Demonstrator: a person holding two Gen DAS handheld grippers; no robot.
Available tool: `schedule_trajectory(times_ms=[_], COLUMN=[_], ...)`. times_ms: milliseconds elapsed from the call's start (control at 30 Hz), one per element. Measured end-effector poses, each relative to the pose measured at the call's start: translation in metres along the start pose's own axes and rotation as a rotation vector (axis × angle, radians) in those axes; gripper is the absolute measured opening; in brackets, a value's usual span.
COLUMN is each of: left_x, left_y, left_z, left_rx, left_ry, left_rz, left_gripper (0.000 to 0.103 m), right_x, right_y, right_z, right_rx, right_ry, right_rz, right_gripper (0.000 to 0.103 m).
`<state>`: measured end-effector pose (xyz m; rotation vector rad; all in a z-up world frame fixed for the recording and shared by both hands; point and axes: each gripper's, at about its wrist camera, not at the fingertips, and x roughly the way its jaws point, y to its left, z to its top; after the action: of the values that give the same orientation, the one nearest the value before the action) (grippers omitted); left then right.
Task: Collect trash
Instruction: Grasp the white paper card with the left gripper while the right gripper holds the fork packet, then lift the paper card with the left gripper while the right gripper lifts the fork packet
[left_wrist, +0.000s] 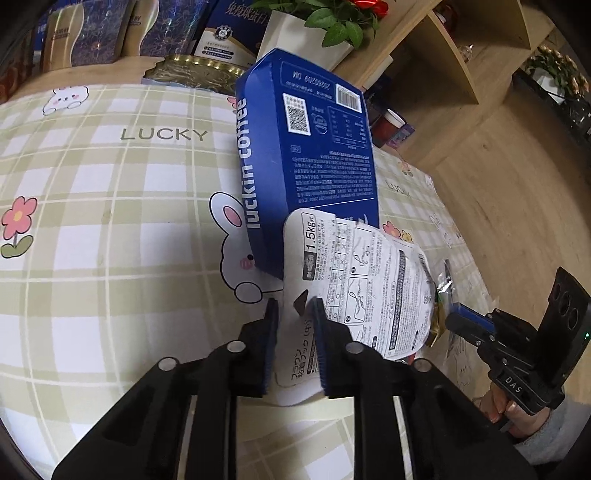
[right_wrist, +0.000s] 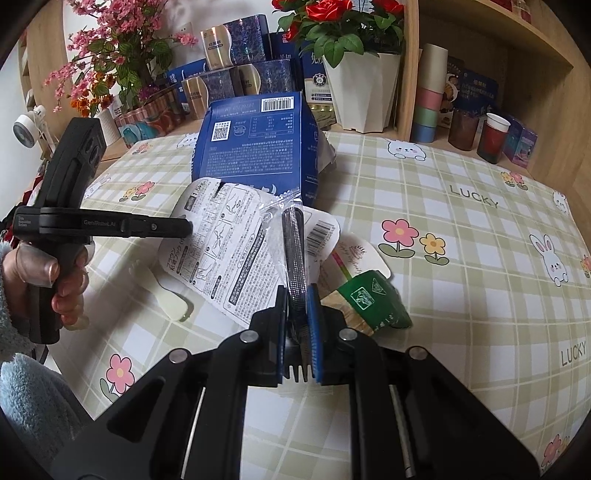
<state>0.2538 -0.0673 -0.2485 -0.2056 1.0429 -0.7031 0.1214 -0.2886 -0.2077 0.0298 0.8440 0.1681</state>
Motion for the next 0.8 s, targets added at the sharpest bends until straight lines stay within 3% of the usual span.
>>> schedule_trajectory(times_ms=[333,800], left_x=[-0.043,-0.097], left_y=[-0.026,-0.091], left_z=[-0.001,-0.008], left_rx=[0.018,0.107], left_ry=[-0.083,-0.152], left_rz=[0.014,0.060], left_gripper=[0.003,0.001], right_x=[-0.010,-0.048], right_y=[0.004,0.015], right_z=[0.004,0.007], right_rx=[-0.007,-0.017], right_ry=[-0.019,-0.080], right_rz=[-0.005,-0.004], right_gripper=[0.014,0.014])
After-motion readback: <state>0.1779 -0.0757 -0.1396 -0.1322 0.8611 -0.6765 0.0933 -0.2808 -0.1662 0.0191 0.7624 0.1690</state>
